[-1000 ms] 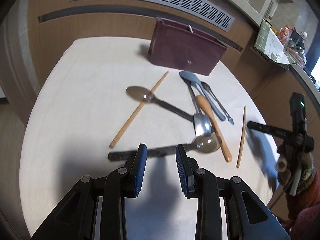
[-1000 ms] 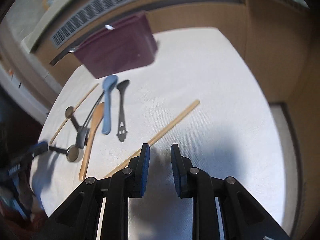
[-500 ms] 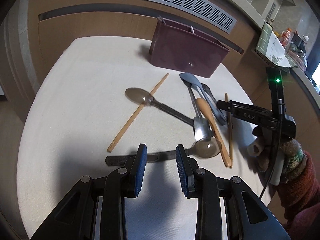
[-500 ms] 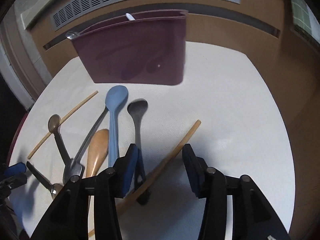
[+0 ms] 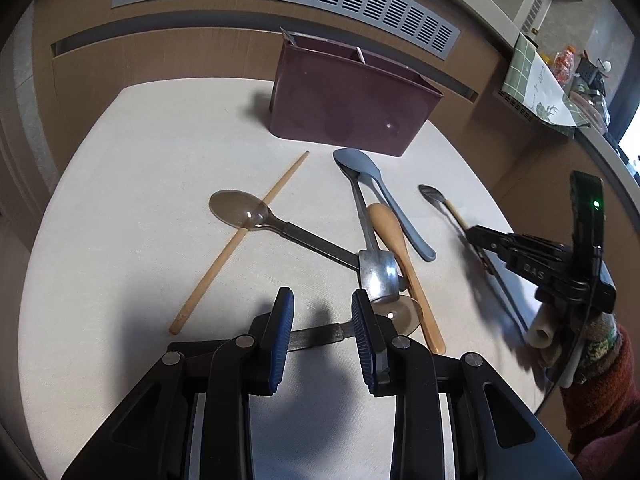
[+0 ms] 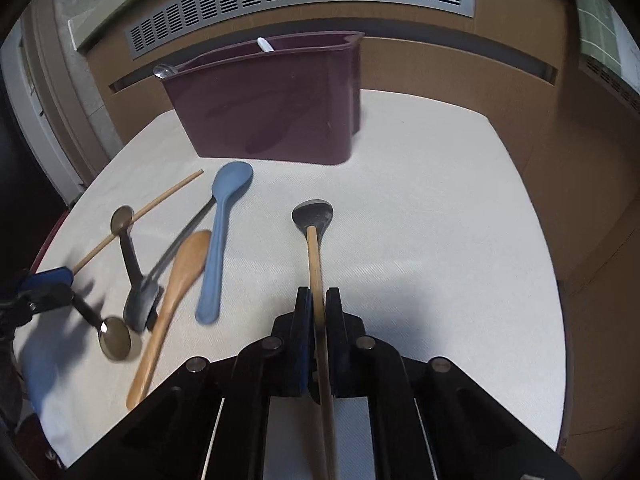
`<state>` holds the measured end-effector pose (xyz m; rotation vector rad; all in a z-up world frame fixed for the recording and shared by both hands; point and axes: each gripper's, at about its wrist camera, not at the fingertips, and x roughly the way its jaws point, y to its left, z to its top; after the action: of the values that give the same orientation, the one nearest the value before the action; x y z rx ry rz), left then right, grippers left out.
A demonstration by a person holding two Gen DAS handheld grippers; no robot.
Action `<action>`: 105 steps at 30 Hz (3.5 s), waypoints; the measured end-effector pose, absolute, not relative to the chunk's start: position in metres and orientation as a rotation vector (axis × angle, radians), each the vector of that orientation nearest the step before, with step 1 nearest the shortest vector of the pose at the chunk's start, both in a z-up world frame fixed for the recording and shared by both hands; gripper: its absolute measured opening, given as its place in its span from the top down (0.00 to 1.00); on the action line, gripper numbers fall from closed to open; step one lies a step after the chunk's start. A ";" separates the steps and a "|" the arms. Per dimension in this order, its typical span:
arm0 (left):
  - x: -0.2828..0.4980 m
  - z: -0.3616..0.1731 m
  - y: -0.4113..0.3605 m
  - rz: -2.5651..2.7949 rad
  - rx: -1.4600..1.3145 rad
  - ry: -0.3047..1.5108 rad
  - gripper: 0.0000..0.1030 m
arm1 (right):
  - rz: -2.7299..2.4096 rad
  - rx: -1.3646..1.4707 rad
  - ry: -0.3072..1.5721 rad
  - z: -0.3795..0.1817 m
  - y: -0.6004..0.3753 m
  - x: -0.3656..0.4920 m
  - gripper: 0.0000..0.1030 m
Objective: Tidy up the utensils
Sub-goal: 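Grasp the blue plastic spoon with the left gripper while the right gripper holds the dark spoon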
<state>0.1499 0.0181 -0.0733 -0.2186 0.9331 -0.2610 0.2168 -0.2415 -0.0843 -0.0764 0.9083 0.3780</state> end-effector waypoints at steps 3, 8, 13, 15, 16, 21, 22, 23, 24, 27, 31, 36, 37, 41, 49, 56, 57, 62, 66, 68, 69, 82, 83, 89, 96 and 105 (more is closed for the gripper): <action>0.151 -0.075 0.018 -0.256 -0.220 0.938 0.70 | 0.364 -0.037 0.905 -0.082 -0.258 0.209 0.94; 0.150 -0.076 0.019 -0.247 -0.217 0.941 0.70 | 0.393 0.021 0.891 -0.075 -0.270 0.196 0.95; 0.156 -0.074 0.017 -0.266 -0.239 0.942 0.70 | 0.427 0.027 0.876 -0.072 -0.258 0.192 0.95; 0.166 -0.069 0.014 -0.278 -0.253 0.935 0.70 | 0.428 0.035 0.862 -0.068 -0.258 0.192 0.95; 0.172 -0.067 0.011 -0.267 -0.251 0.928 0.70 | 0.424 0.038 0.855 -0.067 -0.260 0.191 0.95; 0.217 -0.060 -0.008 -0.201 -0.294 0.890 0.66 | 0.400 0.036 0.836 -0.066 -0.266 0.188 0.95; 0.226 -0.061 -0.013 -0.193 -0.297 0.892 0.66 | 0.396 0.036 0.834 -0.066 -0.268 0.188 0.95; 0.238 -0.065 -0.020 -0.179 -0.292 0.902 0.66 | 0.395 0.038 0.833 -0.067 -0.269 0.188 0.95; 0.248 -0.068 -0.025 -0.169 -0.287 0.911 0.66 | 0.394 0.042 0.830 -0.067 -0.270 0.188 0.95; 0.272 -0.076 -0.038 -0.132 -0.277 0.921 0.66 | 0.381 0.043 0.814 -0.067 -0.275 0.187 0.95; 0.300 -0.084 -0.059 -0.123 -0.199 0.941 0.66 | 0.379 0.054 0.811 -0.068 -0.281 0.187 0.95; 0.310 -0.086 -0.082 -0.176 -0.050 0.928 0.66 | 0.368 0.075 0.829 -0.075 -0.287 0.191 0.95; 0.306 -0.087 -0.086 -0.199 0.002 0.919 0.66 | 0.367 0.078 0.832 -0.076 -0.287 0.191 0.95; 0.288 -0.094 -0.080 -0.241 0.127 0.883 0.66 | 0.366 0.085 0.839 -0.079 -0.289 0.192 0.95; 0.290 -0.092 -0.041 -0.236 0.055 0.895 0.65 | 0.389 0.102 0.845 -0.080 -0.280 0.197 0.95; 0.314 -0.098 -0.025 -0.188 -0.130 0.942 0.65 | 0.375 0.084 0.844 -0.077 -0.282 0.192 0.92; 0.315 -0.099 -0.027 -0.191 -0.122 0.942 0.65 | 0.365 0.078 0.844 -0.077 -0.284 0.191 0.92; 0.322 -0.099 -0.051 -0.188 -0.061 0.940 0.65 | 0.363 0.061 0.847 -0.077 -0.285 0.190 0.90; 0.325 -0.100 -0.068 -0.152 -0.011 0.929 0.65 | 0.371 0.065 0.849 -0.076 -0.282 0.193 0.87; 0.323 -0.101 -0.078 -0.193 0.020 0.925 0.65 | 0.372 0.056 0.853 -0.076 -0.279 0.195 0.86; 0.320 -0.102 -0.083 -0.218 0.038 0.920 0.65 | 0.373 0.051 0.852 -0.075 -0.278 0.195 0.86; 0.279 -0.101 -0.065 -0.406 0.074 0.935 0.65 | 0.354 0.042 0.853 -0.077 -0.284 0.197 0.85; 0.285 -0.101 -0.062 -0.386 0.040 0.940 0.65 | 0.354 0.045 0.855 -0.078 -0.284 0.198 0.85; 0.309 -0.102 -0.064 -0.323 -0.057 0.965 0.62 | 0.350 0.049 0.854 -0.076 -0.285 0.196 0.85; 0.324 -0.101 -0.086 -0.221 0.030 0.979 0.60 | 0.346 0.060 0.858 -0.080 -0.288 0.197 0.84; 0.317 -0.097 -0.068 -0.230 -0.020 0.973 0.66 | 0.383 -0.037 0.815 -0.066 -0.273 0.205 0.84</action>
<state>0.3168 -0.0680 -0.0965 -0.0201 0.9728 -0.2302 0.2052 -0.2728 -0.0656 -0.0370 0.8152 0.3833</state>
